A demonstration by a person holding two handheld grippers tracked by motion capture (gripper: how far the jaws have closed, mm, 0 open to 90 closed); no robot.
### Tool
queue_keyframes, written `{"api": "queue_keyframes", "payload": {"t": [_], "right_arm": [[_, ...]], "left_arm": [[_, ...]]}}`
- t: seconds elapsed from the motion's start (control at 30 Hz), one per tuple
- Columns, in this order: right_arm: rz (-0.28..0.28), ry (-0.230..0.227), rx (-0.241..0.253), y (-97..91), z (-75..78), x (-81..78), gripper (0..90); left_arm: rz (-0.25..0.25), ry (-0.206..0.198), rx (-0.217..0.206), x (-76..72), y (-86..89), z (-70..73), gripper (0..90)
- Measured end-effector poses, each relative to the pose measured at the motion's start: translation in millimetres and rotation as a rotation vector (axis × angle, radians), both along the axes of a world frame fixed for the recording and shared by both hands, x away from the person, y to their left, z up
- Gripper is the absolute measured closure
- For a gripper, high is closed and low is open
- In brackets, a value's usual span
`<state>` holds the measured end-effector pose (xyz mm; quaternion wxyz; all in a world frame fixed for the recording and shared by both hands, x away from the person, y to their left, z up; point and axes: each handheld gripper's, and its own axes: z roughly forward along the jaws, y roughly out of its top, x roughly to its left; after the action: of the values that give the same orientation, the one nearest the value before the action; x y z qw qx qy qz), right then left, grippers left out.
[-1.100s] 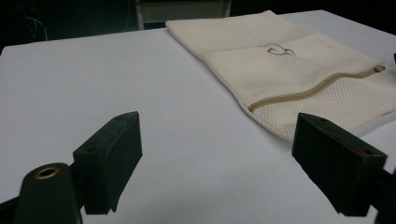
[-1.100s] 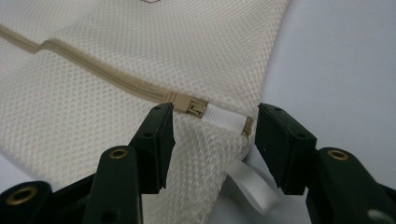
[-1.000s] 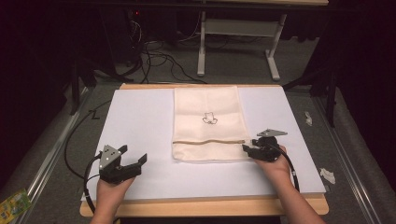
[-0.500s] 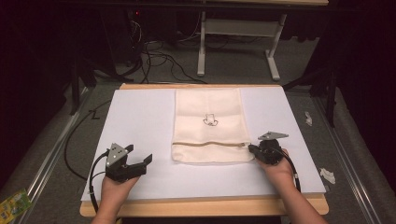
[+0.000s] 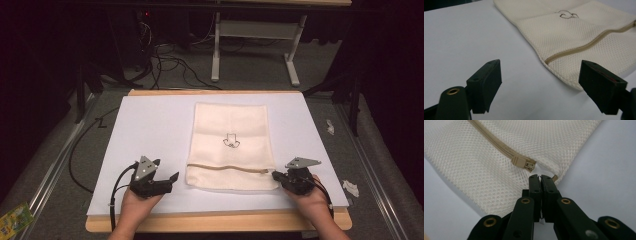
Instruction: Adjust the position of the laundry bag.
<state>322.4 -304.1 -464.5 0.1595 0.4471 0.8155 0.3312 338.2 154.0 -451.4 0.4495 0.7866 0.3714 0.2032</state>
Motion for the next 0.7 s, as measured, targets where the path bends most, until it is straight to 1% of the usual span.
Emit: {"api": "queue_keyframes", "payload": {"t": [0.03, 0.07, 0.13, 0.17, 0.2, 0.23, 0.27, 0.3, 0.33, 0.37, 0.43, 0.47, 0.5, 0.53, 0.57, 0.6, 0.63, 0.67, 0.7], "right_arm": [[0.010, 0.007, -0.002, -1.0, -0.1, -4.3, 89.2], [0.018, 0.005, -0.005, -2.2, 0.0, -8.2, 89.3], [0.029, 0.007, -0.004, -6.2, 1.0, -16.0, 89.2], [0.029, 0.007, -0.004, -6.2, 1.0, -16.0, 89.2], [0.035, 0.005, -0.007, -12.1, 1.0, -23.3, 89.2], [0.032, 0.007, -0.010, -15.5, 0.6, -25.6, 89.2], [0.032, 0.007, -0.010, -15.5, 0.6, -25.6, 89.2], [0.022, 0.005, 0.007, -20.7, -0.3, -25.3, 89.0], [0.022, 0.005, 0.007, -20.7, -0.3, -25.3, 89.0], [0.016, 0.006, 0.009, -21.4, -0.8, -23.2, 87.9], [0.015, 0.002, 0.012, -20.7, -2.3, -22.4, 82.2], [0.016, -0.005, 0.025, -22.0, -2.0, -22.2, 78.6], [0.013, -0.014, 0.043, -24.0, -0.6, -21.9, 75.7], [-0.001, -0.028, 0.062, -26.2, 1.6, -22.0, 74.0], [-0.010, -0.045, 0.080, -29.4, 3.7, -21.5, 73.8], [-0.010, -0.045, 0.080, -29.4, 3.7, -21.5, 73.8], [-0.044, -0.053, 0.107, -33.7, 5.8, -21.2, 73.7], [-0.044, -0.053, 0.107, -33.7, 5.8, -21.2, 73.7], [-0.057, -0.049, 0.105, -35.4, 5.2, -21.4, 73.3]], "left_arm": [[0.000, 0.000, 0.000, 0.0, 0.0, 0.0, 18.9], [-0.008, 0.014, -0.014, 0.7, -2.6, -1.3, 19.0], [-0.016, 0.030, -0.024, 1.0, -5.1, -2.1, 19.7], [-0.016, 0.030, -0.024, 1.0, -5.1, -2.1, 20.9], [-0.023, 0.040, -0.028, 0.9, -6.6, -2.4, 22.4], [-0.043, 0.066, -0.040, 0.8, -11.6, -4.4, 23.5], [-0.043, 0.066, -0.040, 0.8, -11.6, -4.4, 24.3], [-0.052, 0.078, -0.039, 0.7, -15.5, -5.9, 25.8], [-0.060, 0.086, -0.032, 0.2, -20.1, -7.6, 25.8], [-0.071, 0.101, -0.011, -0.6, -31.4, -12.7, 29.4], [-0.090, 0.121, 0.023, 2.2, -44.2, -18.2, 32.3], [-0.090, 0.121, 0.023, 2.2, -44.2, -18.2, 34.3], [-0.094, 0.150, 0.022, 8.3, -56.6, -22.6, 35.9], [-0.099, 0.167, 0.028, 11.1, -62.6, -24.0, 37.2], [-0.101, 0.170, 0.041, 12.4, -68.3, -25.5, 38.7], [-0.101, 0.170, 0.041, 12.4, -68.3, -25.5, 40.5], [-0.109, 0.174, 0.063, 12.8, -73.1, -26.9, 42.6], [-0.120, 0.179, 0.094, 12.4, -77.1, -28.8, 42.6], [-0.110, 0.151, 0.128, 8.8, -79.0, -28.7, 54.1]]}}
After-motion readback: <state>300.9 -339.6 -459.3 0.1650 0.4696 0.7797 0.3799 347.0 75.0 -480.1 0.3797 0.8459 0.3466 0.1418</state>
